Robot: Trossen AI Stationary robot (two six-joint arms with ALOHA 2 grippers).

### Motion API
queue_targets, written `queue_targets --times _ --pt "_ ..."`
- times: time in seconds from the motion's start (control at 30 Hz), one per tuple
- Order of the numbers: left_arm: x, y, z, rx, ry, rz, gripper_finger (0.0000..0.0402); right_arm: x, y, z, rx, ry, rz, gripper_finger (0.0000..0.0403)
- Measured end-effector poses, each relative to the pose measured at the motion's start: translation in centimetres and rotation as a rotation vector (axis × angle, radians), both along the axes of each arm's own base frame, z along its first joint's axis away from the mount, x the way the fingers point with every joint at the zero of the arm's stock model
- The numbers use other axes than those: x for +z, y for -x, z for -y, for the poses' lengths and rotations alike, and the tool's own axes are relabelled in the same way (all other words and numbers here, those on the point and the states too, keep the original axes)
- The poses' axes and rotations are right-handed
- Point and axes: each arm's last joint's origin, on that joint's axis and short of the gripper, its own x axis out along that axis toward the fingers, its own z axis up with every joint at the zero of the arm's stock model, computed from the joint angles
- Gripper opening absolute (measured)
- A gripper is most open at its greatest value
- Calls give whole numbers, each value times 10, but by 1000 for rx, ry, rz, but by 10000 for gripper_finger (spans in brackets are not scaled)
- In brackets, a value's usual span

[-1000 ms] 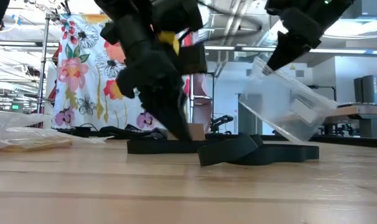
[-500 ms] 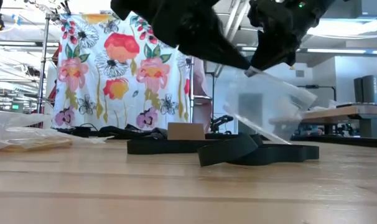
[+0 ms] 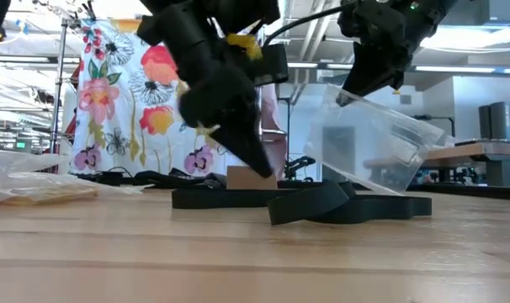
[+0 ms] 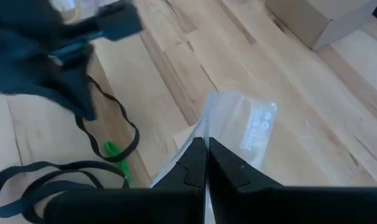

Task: Sort rubber bands
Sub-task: Put the black rubber band into the transparent zip bag

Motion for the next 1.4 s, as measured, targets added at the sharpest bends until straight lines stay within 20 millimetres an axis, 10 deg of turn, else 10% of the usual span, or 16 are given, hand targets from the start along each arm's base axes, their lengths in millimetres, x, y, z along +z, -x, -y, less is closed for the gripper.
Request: queue_targets --times 0.43,0.77,0.97,1.17,1.4 --pt "0 0 6 99 58 26 184 -3 4 2 7 27 -57 0" --pt "-25 16 -11 188 115 -71 203 0 0 2 7 21 -10 0" --pt "-27 19 -13 165 127 -107 163 0 0 2 4 25 -6 0" --pt "-26 19 -8 75 80 -106 24 1 -1 2 27 46 -3 0" --pt "-21 15 -1 47 32 -87 3 1 -1 2 27 46 -3 0"
